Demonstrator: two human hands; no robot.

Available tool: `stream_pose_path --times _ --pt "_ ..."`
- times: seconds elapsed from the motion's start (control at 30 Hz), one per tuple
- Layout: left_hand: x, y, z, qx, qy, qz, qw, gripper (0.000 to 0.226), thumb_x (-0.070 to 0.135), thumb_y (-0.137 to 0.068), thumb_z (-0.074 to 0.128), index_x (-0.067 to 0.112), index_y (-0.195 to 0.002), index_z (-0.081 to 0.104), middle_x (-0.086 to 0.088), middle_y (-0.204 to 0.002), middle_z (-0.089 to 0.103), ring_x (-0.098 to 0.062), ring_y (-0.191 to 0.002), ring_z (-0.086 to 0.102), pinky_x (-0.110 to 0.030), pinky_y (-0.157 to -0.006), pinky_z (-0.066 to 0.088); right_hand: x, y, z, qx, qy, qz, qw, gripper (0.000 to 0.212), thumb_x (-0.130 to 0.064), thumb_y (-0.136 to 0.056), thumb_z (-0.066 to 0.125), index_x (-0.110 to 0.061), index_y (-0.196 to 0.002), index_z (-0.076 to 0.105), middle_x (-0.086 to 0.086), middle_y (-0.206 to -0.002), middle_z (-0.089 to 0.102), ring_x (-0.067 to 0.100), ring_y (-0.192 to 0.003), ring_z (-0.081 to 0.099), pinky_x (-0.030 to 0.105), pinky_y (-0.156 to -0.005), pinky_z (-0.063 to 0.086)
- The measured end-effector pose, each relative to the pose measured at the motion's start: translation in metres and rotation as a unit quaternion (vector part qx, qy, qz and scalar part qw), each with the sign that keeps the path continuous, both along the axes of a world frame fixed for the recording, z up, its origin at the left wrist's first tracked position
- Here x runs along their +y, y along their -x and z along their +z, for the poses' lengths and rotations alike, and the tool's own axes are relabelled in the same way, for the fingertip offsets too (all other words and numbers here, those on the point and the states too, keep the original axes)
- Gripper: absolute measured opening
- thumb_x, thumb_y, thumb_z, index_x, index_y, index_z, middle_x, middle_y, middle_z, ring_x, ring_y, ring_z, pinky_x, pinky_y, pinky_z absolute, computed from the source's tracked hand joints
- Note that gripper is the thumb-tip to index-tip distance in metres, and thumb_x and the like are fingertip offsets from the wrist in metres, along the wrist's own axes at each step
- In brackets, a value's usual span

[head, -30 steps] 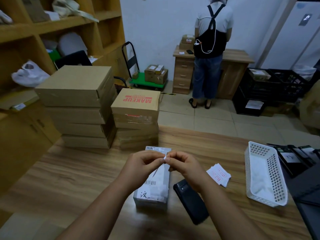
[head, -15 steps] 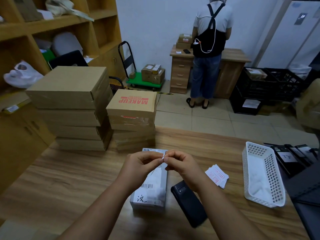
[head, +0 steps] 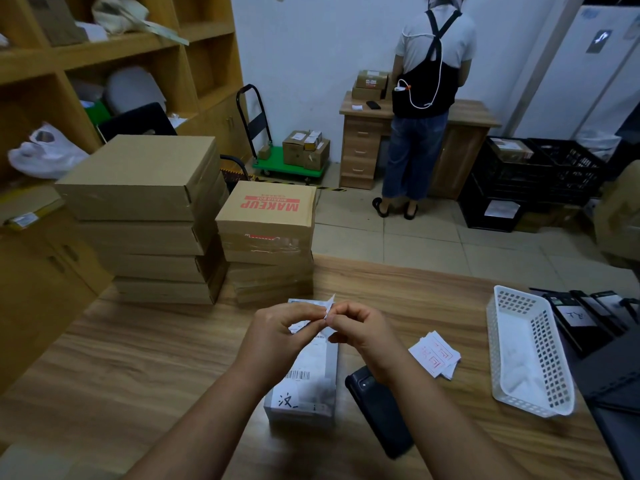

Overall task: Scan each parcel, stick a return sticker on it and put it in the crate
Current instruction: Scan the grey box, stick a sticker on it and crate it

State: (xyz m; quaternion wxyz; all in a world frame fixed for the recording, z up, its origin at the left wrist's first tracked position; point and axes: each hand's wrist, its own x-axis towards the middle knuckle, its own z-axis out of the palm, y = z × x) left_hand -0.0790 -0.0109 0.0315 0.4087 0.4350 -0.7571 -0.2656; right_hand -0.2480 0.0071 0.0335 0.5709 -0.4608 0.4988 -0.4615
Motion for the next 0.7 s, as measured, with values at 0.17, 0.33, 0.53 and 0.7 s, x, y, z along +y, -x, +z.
stream_pose_path --times 0.17,0.33,0.53,0.7 --pt "0.001 -0.004 -0.003 -0.011 0.044 0.004 0.999 0.018 0.021 -0.078 0.079 0.024 -0.095 0.078 0.016 -0.094 0.074 0.006 -0.091 0.066 -0.018 -0.082 0.054 0.002 -0.005 -0.001 0.004 0.002 -0.006 1.000 0.018 -0.006 -0.091 0.062 -0.014 -0.076 0.069 -0.001 -0.083 0.069 0.009 -0.081 0.063 0.026 -0.074 0.052" --pt "0.002 -0.008 -0.004 0.014 0.024 -0.007 1.000 0.015 0.016 -0.077 0.081 0.020 -0.091 0.080 0.015 -0.093 0.075 0.003 -0.091 0.068 -0.022 -0.082 0.054 0.005 -0.012 -0.002 -0.002 -0.002 -0.021 1.000 0.012 -0.004 -0.090 0.061 -0.007 -0.079 0.067 0.001 -0.085 0.068 0.009 -0.080 0.063 0.024 -0.073 0.051" --pt "0.000 -0.019 0.002 0.077 -0.113 -0.035 0.990 0.013 0.014 -0.081 0.077 0.023 -0.090 0.080 0.017 -0.093 0.074 -0.004 -0.096 0.068 -0.037 -0.084 0.056 0.006 -0.021 0.000 0.004 0.007 -0.021 1.000 0.014 -0.004 -0.090 0.060 -0.008 -0.078 0.065 0.004 -0.084 0.066 0.009 -0.079 0.061 0.022 -0.072 0.051" --pt "-0.007 -0.033 0.003 0.086 -0.160 -0.047 0.982 0.012 0.016 -0.082 0.076 0.024 -0.091 0.080 0.013 -0.096 0.075 -0.005 -0.097 0.068 -0.040 -0.086 0.056 0.003 -0.034 0.001 0.004 0.017 -0.027 0.999 0.016 -0.005 -0.088 0.062 -0.012 -0.074 0.066 0.006 -0.083 0.066 0.012 -0.078 0.061 0.027 -0.073 0.053"
